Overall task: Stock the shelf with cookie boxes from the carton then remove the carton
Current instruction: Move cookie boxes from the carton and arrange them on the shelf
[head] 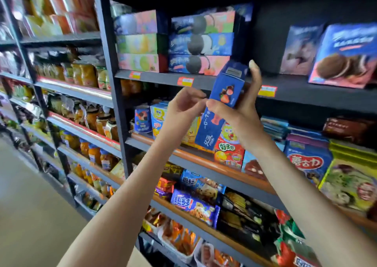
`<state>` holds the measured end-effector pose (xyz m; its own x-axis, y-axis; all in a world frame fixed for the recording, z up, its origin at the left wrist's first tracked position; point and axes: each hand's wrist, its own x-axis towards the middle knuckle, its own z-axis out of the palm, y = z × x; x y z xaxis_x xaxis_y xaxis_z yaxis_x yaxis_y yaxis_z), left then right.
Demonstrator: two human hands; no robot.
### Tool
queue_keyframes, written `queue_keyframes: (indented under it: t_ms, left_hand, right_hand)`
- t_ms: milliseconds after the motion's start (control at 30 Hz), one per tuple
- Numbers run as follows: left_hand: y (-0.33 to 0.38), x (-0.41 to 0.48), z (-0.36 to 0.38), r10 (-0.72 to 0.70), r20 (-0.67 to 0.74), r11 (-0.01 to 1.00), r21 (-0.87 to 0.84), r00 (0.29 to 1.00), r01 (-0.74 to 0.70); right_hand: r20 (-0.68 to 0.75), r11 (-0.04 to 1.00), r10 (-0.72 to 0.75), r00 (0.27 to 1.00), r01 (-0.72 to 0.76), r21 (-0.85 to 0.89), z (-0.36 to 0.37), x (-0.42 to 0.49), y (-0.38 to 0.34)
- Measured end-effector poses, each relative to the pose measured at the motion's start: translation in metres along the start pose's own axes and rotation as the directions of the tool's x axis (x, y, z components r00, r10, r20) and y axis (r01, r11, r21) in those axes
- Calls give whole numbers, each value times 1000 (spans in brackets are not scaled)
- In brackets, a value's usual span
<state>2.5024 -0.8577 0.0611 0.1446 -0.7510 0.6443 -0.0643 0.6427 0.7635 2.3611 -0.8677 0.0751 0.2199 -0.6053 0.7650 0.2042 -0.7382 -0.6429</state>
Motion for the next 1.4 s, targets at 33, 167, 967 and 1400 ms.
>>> queue_keyframes:
  t_ms: [33,167,967,1400]
  left_hand:
    - [12,-2,8,80,-10,996,25,997,-80]
    - [37,-5,23,392,154,874,247,907,-419]
    - [2,204,130,-186,477,944,329,859,21]
    - [-14,220,157,-81,685,-52,723,724,-689]
  right_hand:
    - [-4,1000,-27,1000,27,-12,-6,6,-6]
    - [-143,990,-134,981,128,-52,-18,37,-31]
    - [-149,-94,493,857,-118,-989,-105,114,-32]
    - [-436,-378,662,610,-231,-897,-103,151,-6]
